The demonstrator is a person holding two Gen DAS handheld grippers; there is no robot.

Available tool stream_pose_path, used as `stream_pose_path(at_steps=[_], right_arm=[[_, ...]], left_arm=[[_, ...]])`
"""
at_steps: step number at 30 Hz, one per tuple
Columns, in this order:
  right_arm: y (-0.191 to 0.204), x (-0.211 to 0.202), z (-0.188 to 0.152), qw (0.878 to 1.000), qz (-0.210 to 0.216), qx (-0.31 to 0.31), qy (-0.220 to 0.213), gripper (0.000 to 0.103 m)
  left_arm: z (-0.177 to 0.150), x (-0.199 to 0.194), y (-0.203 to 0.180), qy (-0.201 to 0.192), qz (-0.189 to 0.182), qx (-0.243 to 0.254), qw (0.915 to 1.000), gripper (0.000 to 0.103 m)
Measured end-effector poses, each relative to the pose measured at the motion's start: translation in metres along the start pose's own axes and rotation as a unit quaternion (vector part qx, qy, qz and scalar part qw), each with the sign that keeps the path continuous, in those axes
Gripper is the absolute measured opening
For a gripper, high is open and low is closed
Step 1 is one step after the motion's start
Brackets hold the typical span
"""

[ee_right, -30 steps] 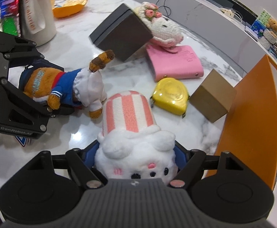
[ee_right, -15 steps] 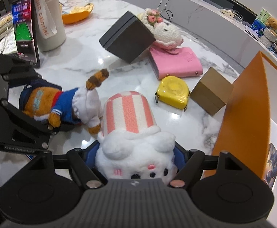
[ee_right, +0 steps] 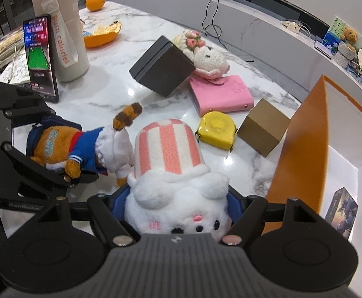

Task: Organize objects
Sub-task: 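Lift both plush toys and carry them over the orange box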

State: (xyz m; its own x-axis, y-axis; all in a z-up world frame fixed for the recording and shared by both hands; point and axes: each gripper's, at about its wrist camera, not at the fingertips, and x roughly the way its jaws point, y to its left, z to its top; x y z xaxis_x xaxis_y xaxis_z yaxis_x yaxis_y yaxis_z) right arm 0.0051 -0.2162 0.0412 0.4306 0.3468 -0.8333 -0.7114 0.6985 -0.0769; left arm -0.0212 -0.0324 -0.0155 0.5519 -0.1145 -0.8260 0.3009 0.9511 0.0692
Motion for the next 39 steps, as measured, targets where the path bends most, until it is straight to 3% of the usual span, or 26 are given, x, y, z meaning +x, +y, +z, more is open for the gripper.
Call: stream_pose_path(at_steps=[21, 39], right_arm=[[-0.028, -0.039, 0.002, 0.998, -0.01, 0.042, -0.048, 0.077], [-0.087, -0.087, 0.008, 0.986, -0.024, 0.115, -0.116, 0.077]], left_arm=[[0.039, -0.028, -0.021, -0.048, 0.008, 0.028, 0.9984, 0.072], [0.107, -0.043, -0.051, -0.106, 0.008, 0.061, 0.9925, 0.072]])
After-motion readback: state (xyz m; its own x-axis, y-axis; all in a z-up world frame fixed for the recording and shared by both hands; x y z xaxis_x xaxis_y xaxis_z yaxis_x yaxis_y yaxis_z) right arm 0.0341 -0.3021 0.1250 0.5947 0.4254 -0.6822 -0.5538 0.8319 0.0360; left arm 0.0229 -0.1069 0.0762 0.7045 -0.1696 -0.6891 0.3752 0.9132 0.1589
